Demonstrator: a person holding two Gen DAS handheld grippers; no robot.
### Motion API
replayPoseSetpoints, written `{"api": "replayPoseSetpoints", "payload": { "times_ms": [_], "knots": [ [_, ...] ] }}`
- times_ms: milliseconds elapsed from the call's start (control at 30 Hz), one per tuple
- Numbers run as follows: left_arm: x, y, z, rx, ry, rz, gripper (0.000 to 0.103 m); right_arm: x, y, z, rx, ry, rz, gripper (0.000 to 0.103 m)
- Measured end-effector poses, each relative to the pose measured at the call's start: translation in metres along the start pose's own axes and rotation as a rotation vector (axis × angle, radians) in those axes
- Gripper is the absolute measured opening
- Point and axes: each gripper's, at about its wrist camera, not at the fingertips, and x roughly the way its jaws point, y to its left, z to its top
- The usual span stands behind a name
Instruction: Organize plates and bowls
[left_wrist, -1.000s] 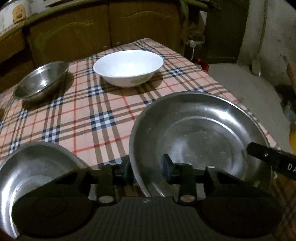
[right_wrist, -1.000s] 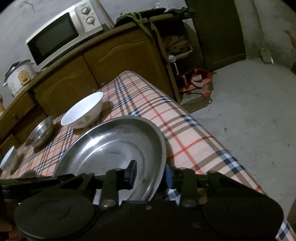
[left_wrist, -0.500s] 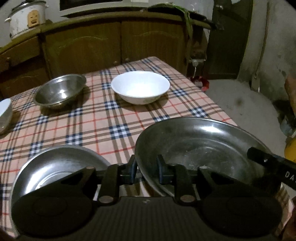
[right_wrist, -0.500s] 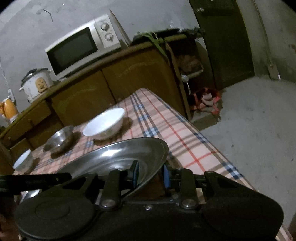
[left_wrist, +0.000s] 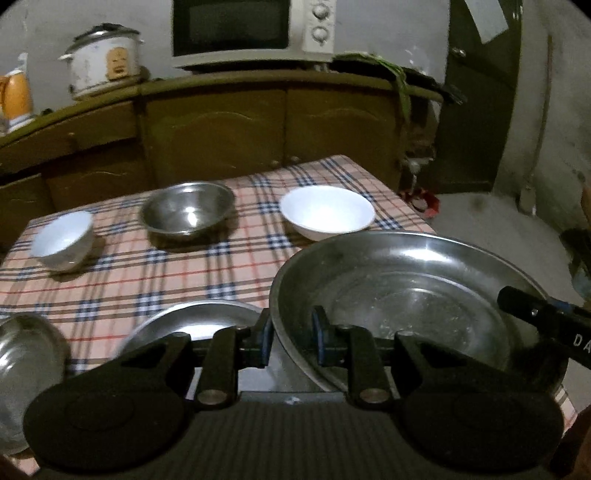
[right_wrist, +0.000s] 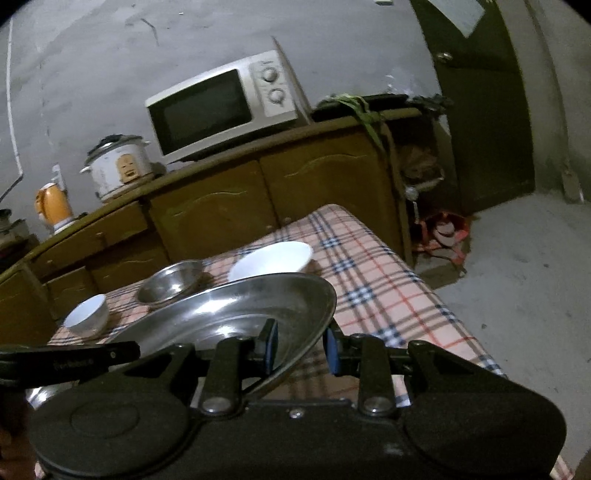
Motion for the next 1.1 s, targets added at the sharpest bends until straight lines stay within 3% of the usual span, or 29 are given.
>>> {"api": "replayPoseSetpoints", "payload": {
  "times_ms": [567, 1100],
  "knots": [
    [-0.056, 0.056, -0.010, -0.083, -0.069, 0.111, 0.022, -0.009, 0.077, 0.000, -0.095, 0.004, 0.107, 0.035],
    [-0.070, 0.094, -0.027, -0.146, -0.079, 0.162, 0.022, -0.003, 0.122, -0.013, -0.161, 0.029, 0.151, 0.035]
  ]
}}
